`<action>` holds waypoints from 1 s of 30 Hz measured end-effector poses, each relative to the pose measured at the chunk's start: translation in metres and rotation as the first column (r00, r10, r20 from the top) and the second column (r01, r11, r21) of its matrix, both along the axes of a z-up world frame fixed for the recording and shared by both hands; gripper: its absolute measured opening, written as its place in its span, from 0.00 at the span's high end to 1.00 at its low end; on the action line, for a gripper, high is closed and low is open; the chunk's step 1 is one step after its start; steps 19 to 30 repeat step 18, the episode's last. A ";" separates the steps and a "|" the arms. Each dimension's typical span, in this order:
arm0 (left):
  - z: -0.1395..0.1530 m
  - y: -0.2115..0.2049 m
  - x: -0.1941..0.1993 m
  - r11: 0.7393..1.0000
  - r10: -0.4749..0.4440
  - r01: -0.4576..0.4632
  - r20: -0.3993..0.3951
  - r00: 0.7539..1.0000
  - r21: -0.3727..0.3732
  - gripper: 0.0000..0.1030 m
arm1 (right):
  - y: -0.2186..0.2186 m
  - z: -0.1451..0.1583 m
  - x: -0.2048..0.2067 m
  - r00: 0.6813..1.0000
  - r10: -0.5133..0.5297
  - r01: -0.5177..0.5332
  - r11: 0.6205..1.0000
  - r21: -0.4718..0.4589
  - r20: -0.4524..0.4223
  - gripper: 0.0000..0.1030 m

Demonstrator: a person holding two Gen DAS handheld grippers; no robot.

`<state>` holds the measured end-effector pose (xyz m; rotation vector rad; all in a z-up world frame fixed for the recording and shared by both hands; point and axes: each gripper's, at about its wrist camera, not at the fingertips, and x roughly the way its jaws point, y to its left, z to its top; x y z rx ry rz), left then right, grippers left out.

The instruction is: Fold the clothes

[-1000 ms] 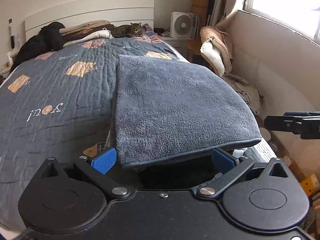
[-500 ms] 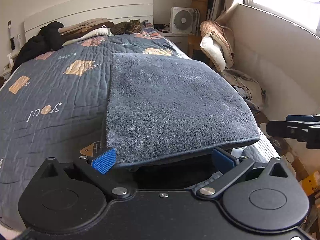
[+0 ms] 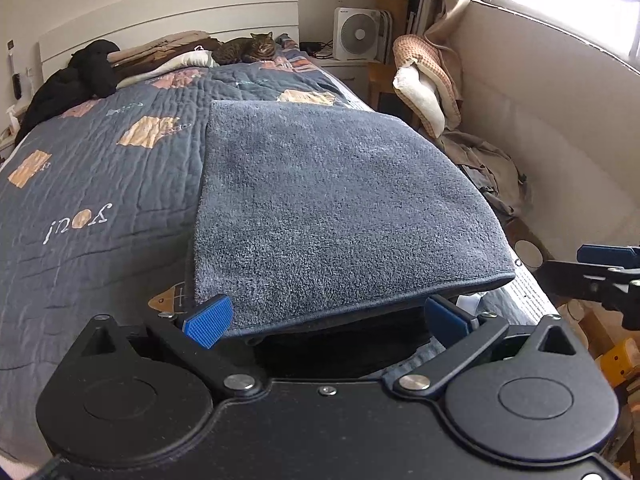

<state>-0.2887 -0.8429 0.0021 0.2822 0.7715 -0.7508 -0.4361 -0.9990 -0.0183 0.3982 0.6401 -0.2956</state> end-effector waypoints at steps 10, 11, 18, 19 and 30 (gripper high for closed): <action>0.001 -0.004 0.000 1.000 -0.003 0.003 -0.001 1.000 0.008 0.00 | 0.005 -0.002 0.001 1.000 0.007 -0.007 1.000 -0.001 -0.003 0.11; 0.001 -0.005 0.000 1.000 -0.004 0.004 0.002 1.000 0.009 0.00 | 0.005 -0.002 0.001 1.000 0.008 -0.008 1.000 -0.001 -0.003 0.11; 0.000 -0.003 -0.004 1.000 -0.014 0.014 0.035 0.999 -0.005 0.00 | 0.004 0.001 0.002 1.000 0.004 -0.004 1.000 -0.008 0.000 0.11; 0.000 -0.003 -0.004 1.000 -0.014 0.014 0.035 0.999 -0.005 0.00 | 0.004 0.001 0.002 1.000 0.004 -0.004 1.000 -0.008 0.000 0.11; 0.000 -0.003 -0.004 1.000 -0.014 0.014 0.035 0.999 -0.005 0.00 | 0.004 0.001 0.002 1.000 0.004 -0.004 1.000 -0.008 0.000 0.11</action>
